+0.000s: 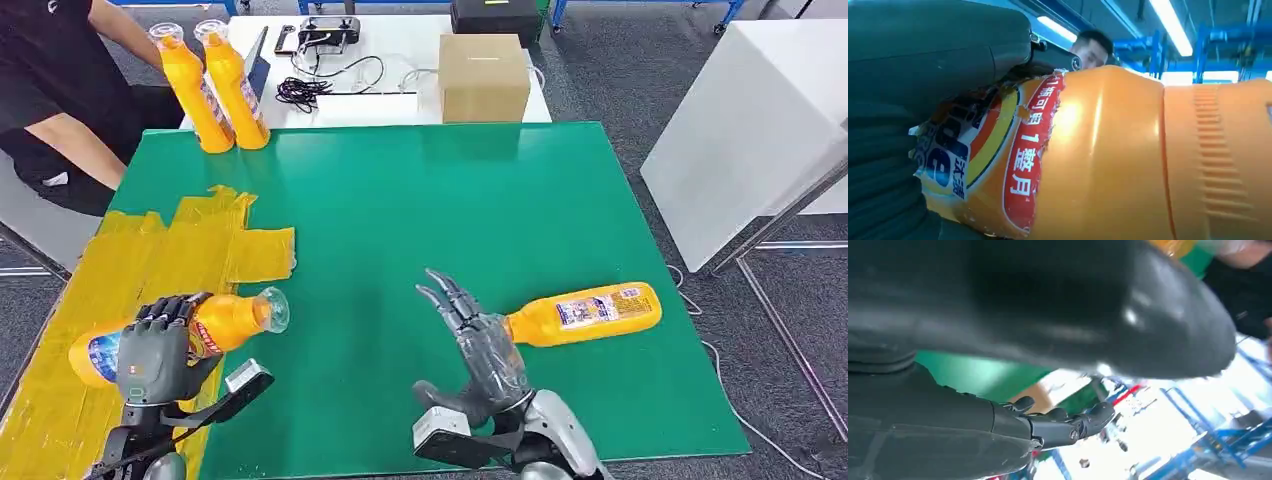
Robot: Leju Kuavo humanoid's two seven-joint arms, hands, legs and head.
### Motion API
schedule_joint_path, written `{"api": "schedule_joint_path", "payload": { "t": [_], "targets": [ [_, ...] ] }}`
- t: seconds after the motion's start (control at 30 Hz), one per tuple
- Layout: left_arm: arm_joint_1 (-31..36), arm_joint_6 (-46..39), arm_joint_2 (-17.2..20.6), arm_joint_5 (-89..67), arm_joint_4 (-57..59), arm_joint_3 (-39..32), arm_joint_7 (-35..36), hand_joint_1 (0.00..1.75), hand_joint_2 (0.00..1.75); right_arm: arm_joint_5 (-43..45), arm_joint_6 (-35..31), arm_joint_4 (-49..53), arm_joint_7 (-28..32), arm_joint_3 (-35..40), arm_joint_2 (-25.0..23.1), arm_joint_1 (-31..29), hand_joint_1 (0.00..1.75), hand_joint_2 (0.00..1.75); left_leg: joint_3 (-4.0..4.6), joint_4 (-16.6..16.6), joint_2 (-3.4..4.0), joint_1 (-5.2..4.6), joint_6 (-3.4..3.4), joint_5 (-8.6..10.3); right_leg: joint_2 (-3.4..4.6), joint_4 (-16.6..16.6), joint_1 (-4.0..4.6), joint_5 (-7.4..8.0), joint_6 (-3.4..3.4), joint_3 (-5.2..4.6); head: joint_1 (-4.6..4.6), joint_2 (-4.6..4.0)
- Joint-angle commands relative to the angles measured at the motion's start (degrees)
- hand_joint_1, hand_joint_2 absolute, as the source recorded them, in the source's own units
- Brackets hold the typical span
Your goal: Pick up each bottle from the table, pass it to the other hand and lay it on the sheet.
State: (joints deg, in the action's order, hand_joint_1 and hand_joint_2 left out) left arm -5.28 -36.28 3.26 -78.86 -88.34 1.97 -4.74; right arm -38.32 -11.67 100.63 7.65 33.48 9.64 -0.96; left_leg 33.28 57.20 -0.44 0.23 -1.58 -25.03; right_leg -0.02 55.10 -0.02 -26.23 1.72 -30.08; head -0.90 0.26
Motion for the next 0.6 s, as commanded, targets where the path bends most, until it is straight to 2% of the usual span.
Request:
{"api": "schedule_joint_path", "payload": {
  "t": [0.03, 0.1, 0.13, 0.17, 0.27, 0.33, 0.43, 0.47, 0.5, 0.6],
  "targets": [
    [3.3, 1.4, 2.6, 0.0, 10.6, 2.9, 0.6, 1.75, 1.75, -1.5, 0.2, 3.3, -1.1, -5.2, 5.0, 0.7, 0.00, 0.00, -0.10, -0.1, -0.05, -0.03, 0.02, 0.00, -0.08, -0.1, -0.03, -0.03, 0.02, 0.12, 0.00, 0.00],
    [3.5, 2.2, 2.7, 0.2, 12.8, 3.8, 0.1, 1.75, 1.75, -1.7, 0.2, 4.6, -1.1, -6.8, 6.1, 1.8, 0.00, 0.00, -0.30, -0.1, -0.09, 0.00, 0.06, -0.06, -0.14, -0.1, 0.01, -0.09, 0.02, 0.36, 0.00, 0.00],
    [3.8, 3.1, 2.8, 1.3, 14.1, 4.5, -0.6, 1.75, 1.75, -2.0, 0.9, 5.1, -1.0, -7.5, 6.8, 2.7, 0.00, 0.00, -0.08, -0.1, -0.10, -0.04, 0.02, 0.01, -0.13, -0.1, -0.04, -0.04, 0.02, 0.11, -0.02, 0.00],
    [4.1, 3.6, 3.0, 0.5, 15.1, 5.0, -0.3, 0.02, 0.00, -2.2, 1.4, 5.1, -1.1, -7.9, 7.2, 3.2, 0.00, 0.00, -0.23, -0.1, -0.17, -0.04, 0.04, -0.02, -0.21, -0.1, -0.03, -0.08, 0.02, 0.27, 0.00, 0.00],
    [5.0, 6.4, 3.3, 0.4, 16.6, 6.3, 0.6, 0.00, 0.00, -5.2, 2.2, 5.0, -2.1, -9.6, 8.2, 4.3, 0.00, 0.00, -0.21, -0.1, -0.20, -0.03, 0.04, 0.00, -0.22, -0.1, -0.03, -0.06, 0.03, 0.27, 0.00, 0.00],
    [4.7, 6.3, 3.2, 3.1, 16.0, 6.2, -0.1, 0.00, 0.00, -8.0, 3.9, 5.0, -5.7, -11.8, 11.4, 4.9, 0.00, 0.00, -0.08, -0.1, -0.14, -0.04, 0.01, 0.01, -0.14, -0.1, -0.04, -0.03, 0.03, 0.12, -0.02, 0.00],
    [4.5, 6.4, 3.4, 3.3, 15.5, 6.3, -0.1, 0.00, 0.00, -7.1, 4.4, 4.9, -5.3, -13.1, 12.3, 5.0, 0.00, 0.00, -0.04, 0.0, -0.08, -0.03, 0.01, -0.01, -0.11, -0.1, -0.03, -0.03, 0.03, 0.08, 0.02, 0.00],
    [4.5, 6.4, 3.4, 3.3, 15.5, 6.3, -0.1, 0.00, 0.00, -7.1, 4.4, 4.9, -5.3, -13.1, 12.3, 5.0, 0.00, 0.00, -0.25, 0.0, -0.09, 0.00, 0.05, -0.08, -0.15, -0.1, 0.00, -0.08, 0.05, 0.33, -0.02, 0.00],
    [4.4, 6.7, 3.3, 4.2, 15.3, 6.1, -0.4, 0.00, 0.00, -7.9, 5.5, 4.7, -6.1, -13.1, 12.9, 4.8, 0.00, 1.75, -0.09, 0.0, -0.11, -0.04, 0.02, -0.01, -0.13, -0.1, -0.04, -0.04, 0.03, 0.15, -0.02, 0.00],
    [5.0, 7.4, 3.1, 7.7, 15.2, 5.8, -1.6, 0.00, 0.00, -6.4, 10.6, 3.7, -8.7, -16.2, 19.7, 4.7, 0.00, 1.75, -0.09, 0.0, -0.03, -0.04, 0.03, -0.04, -0.06, 0.0, -0.03, -0.04, 0.03, 0.14, 0.00, 0.00]
  ]
}}
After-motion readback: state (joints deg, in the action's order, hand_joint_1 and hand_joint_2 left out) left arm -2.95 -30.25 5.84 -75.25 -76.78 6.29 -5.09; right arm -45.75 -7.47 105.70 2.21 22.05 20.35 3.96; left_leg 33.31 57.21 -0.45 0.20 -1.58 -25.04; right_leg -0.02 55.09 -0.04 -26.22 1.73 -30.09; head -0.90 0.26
